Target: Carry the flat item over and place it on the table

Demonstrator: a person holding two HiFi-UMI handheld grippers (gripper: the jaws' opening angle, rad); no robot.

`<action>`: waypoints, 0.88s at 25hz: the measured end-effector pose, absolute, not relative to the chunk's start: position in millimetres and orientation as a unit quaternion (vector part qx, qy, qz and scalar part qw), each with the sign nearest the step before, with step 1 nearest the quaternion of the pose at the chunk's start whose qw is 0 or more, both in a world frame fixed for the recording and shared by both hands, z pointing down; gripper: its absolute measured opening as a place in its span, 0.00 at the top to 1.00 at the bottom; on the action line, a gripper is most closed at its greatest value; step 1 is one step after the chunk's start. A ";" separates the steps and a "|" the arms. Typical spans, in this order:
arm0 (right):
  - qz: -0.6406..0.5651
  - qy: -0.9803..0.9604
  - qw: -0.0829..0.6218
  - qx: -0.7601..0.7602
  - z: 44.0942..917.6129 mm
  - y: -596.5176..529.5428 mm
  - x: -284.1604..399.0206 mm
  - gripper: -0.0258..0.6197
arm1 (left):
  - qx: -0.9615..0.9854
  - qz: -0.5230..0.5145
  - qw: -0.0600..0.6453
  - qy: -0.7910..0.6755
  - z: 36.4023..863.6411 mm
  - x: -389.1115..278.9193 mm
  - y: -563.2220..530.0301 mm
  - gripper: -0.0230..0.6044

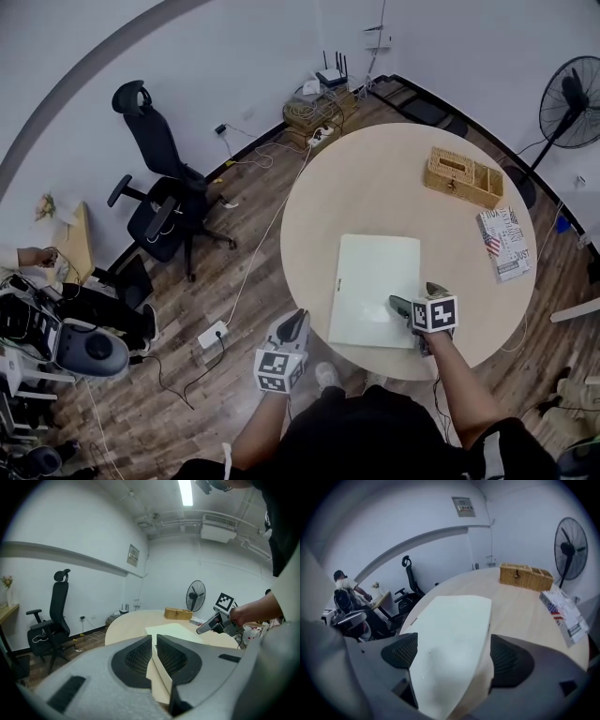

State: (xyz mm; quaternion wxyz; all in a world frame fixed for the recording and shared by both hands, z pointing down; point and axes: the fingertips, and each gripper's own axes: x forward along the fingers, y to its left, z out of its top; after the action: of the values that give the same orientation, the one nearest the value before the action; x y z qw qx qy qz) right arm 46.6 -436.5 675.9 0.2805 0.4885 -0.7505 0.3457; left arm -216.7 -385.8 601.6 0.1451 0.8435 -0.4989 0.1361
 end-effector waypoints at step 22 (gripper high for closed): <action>0.109 -0.787 0.113 0.597 502.3 -439.2 57.2 0.95 | 0.868 0.044 0.135 -0.476 530.6 -176.3 -411.7 0.91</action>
State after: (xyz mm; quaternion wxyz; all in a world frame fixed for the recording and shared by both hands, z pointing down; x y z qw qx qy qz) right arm 57.2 -439.2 502.3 0.1135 0.5972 -0.7865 0.1090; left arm -176.3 -411.7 530.6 0.1350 0.8682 -0.4755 0.0441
